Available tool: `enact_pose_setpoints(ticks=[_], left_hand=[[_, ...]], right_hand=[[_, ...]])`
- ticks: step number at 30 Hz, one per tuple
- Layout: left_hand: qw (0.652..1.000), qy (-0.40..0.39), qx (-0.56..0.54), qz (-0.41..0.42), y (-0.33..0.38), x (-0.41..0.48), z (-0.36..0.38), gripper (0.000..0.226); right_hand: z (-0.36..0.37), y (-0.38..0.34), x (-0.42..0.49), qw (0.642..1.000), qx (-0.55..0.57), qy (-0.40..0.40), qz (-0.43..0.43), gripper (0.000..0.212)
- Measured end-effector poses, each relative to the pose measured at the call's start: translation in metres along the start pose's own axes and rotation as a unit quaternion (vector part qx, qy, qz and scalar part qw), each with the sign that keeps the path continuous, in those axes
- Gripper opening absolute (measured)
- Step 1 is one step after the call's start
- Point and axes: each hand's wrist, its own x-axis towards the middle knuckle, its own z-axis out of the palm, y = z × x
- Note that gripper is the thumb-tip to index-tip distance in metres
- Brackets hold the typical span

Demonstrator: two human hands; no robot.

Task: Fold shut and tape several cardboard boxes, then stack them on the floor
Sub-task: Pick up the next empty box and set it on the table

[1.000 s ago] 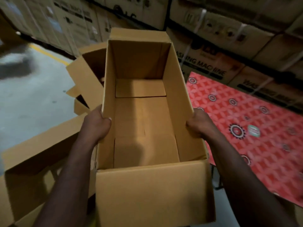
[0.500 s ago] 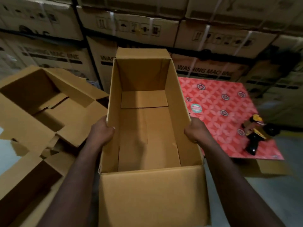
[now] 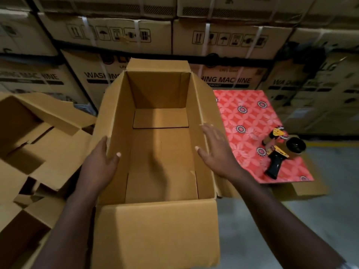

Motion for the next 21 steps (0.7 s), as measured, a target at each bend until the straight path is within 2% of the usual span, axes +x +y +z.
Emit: enact_pose_setpoints(ticks=[2,4,6,9,12,15,19,20,21], left_hand=[[1.000,0.007,0.012,-0.028,-0.010,-0.031,-0.002,0.078],[0.995,-0.010,-0.006,-0.099,-0.026,-0.058,-0.001,0.077],[0.987,-0.035,-0.051,-0.146,-0.035,-0.074,0.001,0.065],[0.987,-0.028,-0.072,-0.144,-0.031,-0.071,0.007,0.053],[0.987,-0.011,-0.064,-0.144,-0.023,-0.044,0.001,0.049],[0.993,0.014,-0.050,-0.108,-0.015,-0.002,-0.011,0.043],[0.990,0.126,0.053,0.028,0.026,0.028,-0.011,0.037],[0.989,0.119,0.045,0.080,0.043,0.025,-0.003,0.037],[0.988,0.077,0.021,0.130,0.060,0.016,0.012,0.040]], right_hand=[[-0.009,0.005,0.009,0.987,-0.063,-0.084,-0.123,0.063],[-0.011,0.018,0.019,0.968,-0.104,-0.133,-0.184,0.049],[-0.007,0.032,0.026,0.959,-0.129,-0.109,-0.227,0.044],[0.007,0.038,0.025,0.963,-0.107,-0.020,-0.248,0.042],[0.018,0.028,0.014,0.974,-0.070,0.049,-0.212,0.041],[0.034,0.013,-0.006,0.985,-0.057,0.102,-0.124,0.036],[0.052,-0.018,-0.026,0.989,-0.095,0.115,-0.001,0.037],[0.053,-0.026,-0.024,0.988,-0.111,0.107,0.030,0.038],[0.056,-0.031,-0.021,0.986,-0.119,0.101,0.054,0.037]])
